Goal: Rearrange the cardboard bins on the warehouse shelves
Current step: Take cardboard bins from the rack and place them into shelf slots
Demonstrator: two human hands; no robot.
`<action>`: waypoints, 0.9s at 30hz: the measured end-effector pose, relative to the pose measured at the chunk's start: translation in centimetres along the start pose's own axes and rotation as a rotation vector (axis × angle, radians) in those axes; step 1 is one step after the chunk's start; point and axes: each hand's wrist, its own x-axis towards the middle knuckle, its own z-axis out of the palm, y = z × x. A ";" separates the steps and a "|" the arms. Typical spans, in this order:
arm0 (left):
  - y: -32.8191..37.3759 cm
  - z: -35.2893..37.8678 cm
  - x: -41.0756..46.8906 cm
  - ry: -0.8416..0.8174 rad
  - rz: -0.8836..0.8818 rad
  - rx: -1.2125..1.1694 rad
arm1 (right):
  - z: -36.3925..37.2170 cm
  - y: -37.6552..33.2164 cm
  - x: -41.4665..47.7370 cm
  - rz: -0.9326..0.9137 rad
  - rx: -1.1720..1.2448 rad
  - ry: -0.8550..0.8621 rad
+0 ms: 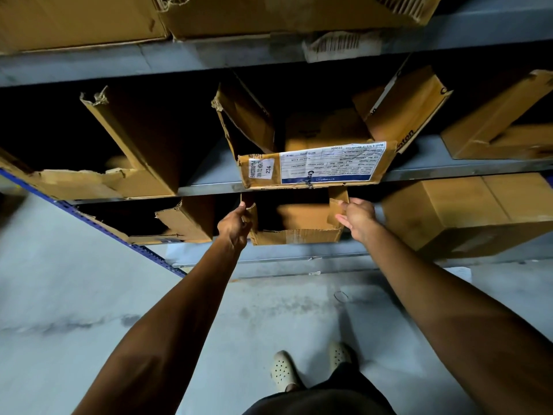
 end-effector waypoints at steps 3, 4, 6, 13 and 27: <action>0.3 0.6 0.9 0.029 0.017 0.024 | 0.5 -0.2 0.8 0.007 -0.001 0.020; 0.4 0.9 0.9 0.032 0.021 0.030 | 0.6 -0.4 1.0 0.010 0.000 0.020; 0.6 1.2 1.0 0.039 0.023 0.033 | 0.8 -0.6 1.3 0.013 0.003 0.027; 1.0 2.0 1.4 0.060 0.019 0.045 | 1.4 -0.9 2.5 0.010 0.027 0.067; 2.3 2.1 1.0 -0.018 -0.088 -0.054 | 2.0 -1.3 1.3 0.027 0.151 0.201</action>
